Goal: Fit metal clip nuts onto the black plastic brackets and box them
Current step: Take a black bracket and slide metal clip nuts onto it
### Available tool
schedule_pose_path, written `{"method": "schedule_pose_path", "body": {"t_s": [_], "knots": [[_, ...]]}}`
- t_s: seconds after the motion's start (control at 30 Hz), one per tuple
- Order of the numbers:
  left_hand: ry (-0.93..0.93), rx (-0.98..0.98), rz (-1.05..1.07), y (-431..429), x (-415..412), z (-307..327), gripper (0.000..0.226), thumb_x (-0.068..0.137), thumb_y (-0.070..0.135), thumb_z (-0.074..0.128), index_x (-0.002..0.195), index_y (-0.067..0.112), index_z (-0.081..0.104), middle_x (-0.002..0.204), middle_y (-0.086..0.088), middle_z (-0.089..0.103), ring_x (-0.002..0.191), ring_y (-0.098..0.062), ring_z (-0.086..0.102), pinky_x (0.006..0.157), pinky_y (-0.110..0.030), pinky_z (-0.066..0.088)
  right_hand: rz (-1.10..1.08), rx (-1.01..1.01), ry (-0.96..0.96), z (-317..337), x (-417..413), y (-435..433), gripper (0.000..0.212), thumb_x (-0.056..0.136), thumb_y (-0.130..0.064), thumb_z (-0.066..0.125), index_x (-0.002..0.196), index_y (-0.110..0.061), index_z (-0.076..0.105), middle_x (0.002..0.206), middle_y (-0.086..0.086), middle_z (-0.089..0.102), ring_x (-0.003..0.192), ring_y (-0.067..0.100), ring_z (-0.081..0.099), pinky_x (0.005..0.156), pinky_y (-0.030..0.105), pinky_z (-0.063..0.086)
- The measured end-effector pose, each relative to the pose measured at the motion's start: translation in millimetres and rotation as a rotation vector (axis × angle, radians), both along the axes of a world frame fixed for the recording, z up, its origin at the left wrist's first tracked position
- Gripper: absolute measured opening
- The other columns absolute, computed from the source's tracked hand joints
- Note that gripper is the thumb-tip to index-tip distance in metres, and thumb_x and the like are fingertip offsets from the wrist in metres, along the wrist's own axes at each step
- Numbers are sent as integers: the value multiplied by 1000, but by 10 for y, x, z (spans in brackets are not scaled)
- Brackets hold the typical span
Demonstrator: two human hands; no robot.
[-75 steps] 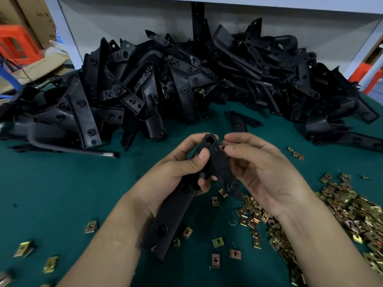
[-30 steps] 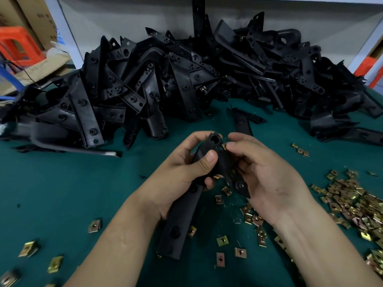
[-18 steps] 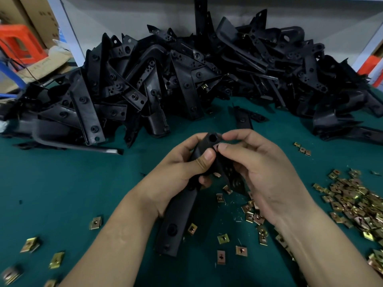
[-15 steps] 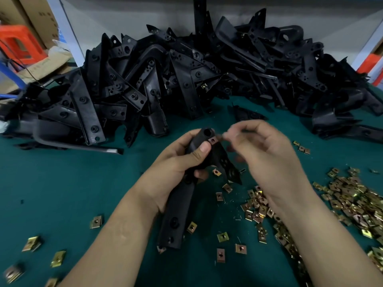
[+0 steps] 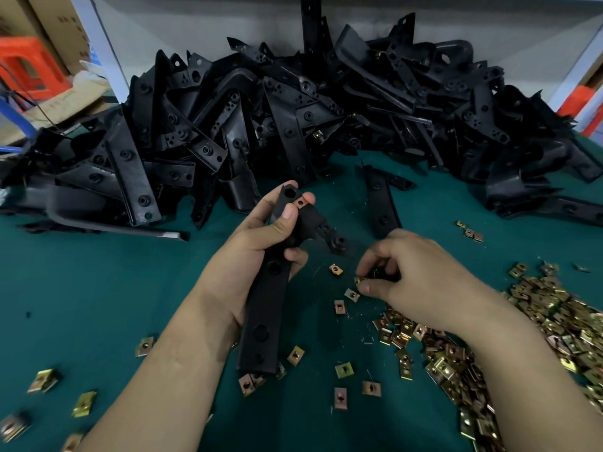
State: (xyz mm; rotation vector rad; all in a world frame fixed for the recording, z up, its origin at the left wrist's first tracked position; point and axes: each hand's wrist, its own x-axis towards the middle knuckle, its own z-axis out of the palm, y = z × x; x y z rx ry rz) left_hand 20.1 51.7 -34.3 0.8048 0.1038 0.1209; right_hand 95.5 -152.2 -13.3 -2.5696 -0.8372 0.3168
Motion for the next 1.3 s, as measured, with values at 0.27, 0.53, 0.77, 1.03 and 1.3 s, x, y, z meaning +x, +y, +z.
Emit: {"method": "schedule_pose_path", "body": {"t_s": [0.27,0.53,0.77,1.03,1.3], "knots": [[43,22,33,-19,3,25,33,88,14,66,121,17,66,119,3,73,73,-2,60,53,-17,41,52,94,-27,33,-23,-9,12,85,-44,74,95,-41,68,104,-20,50,98,-2,47,74,16,34],[61,36,17,-37,-17,61,27,91,15,65,118,18,65,124,0,71,76,-5,61,55,-17,44,147,43,9,37,-106,34,13,87,-31,75,89,-41,67,95,-21,57,94,-4,50,72,13,38],[12,-24,-124,-52,-58,91,26,86,14,70,111,21,72,121,-6,71,86,-10,68,65,-17,53,-44,596,117,107,-70,119,23,89,-4,71,90,-26,75,83,-6,73,80,8,69,74,19,54],[-42,103,-158,-55,-40,40,42,82,-1,72,117,22,71,108,-3,72,68,-8,65,64,-20,53,-107,1002,646,191,-154,168,13,78,-14,73,90,-16,76,92,10,75,85,17,70,78,25,58],[-70,122,-166,-37,-41,34,47,80,2,78,121,23,70,104,-1,70,66,-7,60,65,-21,52,-167,1063,803,255,-182,191,17,70,-14,74,86,-9,71,81,9,74,72,15,71,64,22,57]]}}
